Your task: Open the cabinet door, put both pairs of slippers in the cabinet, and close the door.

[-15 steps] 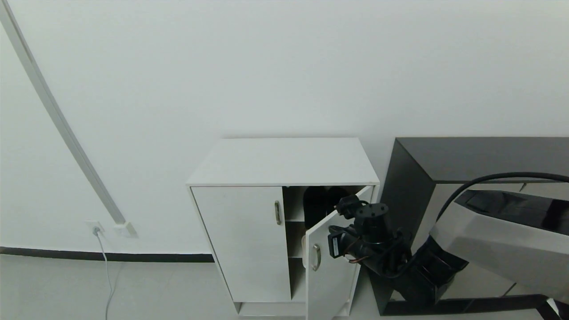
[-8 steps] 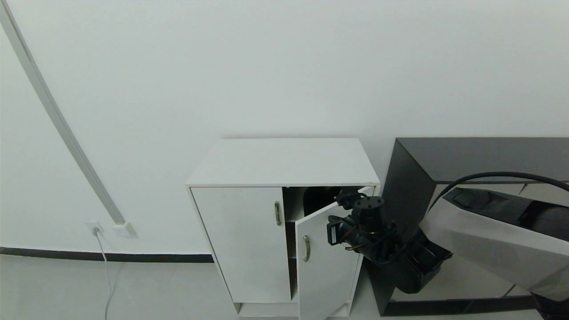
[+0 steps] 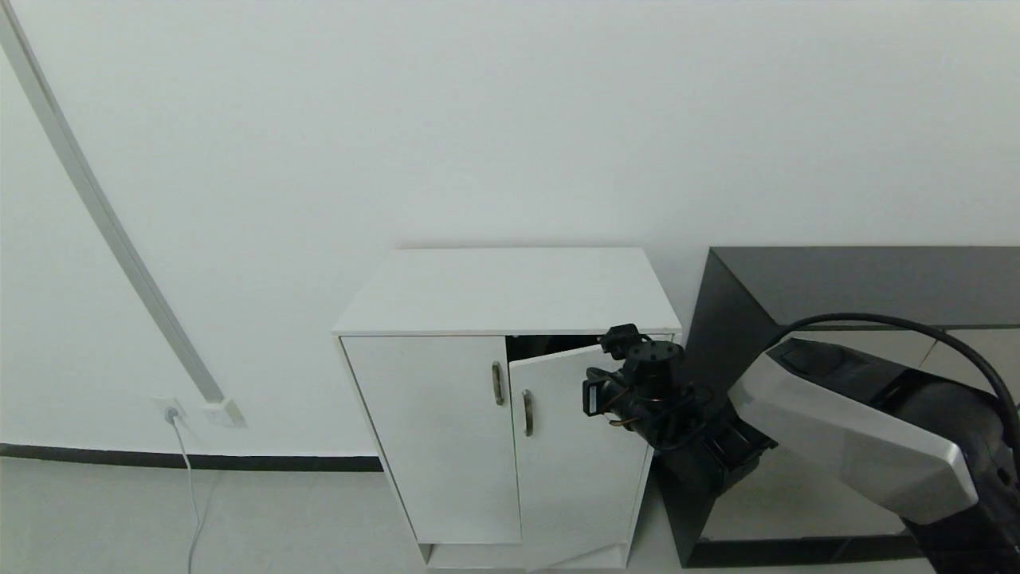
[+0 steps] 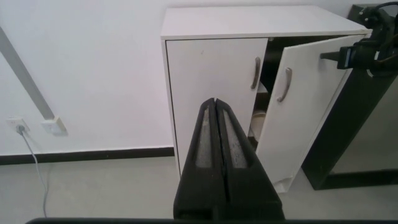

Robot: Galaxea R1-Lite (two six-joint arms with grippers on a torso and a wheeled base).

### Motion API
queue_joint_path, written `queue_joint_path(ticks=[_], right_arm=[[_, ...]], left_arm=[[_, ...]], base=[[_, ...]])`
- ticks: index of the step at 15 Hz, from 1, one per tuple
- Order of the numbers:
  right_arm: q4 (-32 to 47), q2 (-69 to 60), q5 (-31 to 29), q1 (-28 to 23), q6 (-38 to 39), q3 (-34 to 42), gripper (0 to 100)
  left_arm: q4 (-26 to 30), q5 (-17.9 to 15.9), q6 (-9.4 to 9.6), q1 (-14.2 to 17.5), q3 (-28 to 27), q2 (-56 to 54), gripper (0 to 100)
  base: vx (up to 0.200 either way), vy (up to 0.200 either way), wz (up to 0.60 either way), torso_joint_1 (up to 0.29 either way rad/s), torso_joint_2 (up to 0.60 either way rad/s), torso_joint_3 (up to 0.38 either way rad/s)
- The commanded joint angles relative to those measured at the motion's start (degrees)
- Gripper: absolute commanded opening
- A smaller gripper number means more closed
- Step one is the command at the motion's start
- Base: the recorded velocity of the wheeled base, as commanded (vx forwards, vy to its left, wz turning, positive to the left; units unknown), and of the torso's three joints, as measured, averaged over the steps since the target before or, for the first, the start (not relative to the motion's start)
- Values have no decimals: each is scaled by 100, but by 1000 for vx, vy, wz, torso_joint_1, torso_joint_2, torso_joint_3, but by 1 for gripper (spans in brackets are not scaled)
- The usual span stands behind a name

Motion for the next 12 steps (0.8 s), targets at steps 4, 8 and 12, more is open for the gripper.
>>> queue_joint_path(ticks=[4, 8, 12], right_arm=[[16, 292, -8, -93, -7, -414, 0], [192, 397, 1, -163, -7, -713, 0], [262, 424, 1, -190, -7, -941, 0]], left_arm=[[0, 0, 6, 1, 1, -1, 0], [0, 0, 6, 1, 1, -1, 0], [0, 0, 6, 1, 1, -1, 0]], base=[[0, 0, 0, 0, 0, 0], [0, 0, 0, 0, 0, 0], [0, 0, 0, 0, 0, 0]])
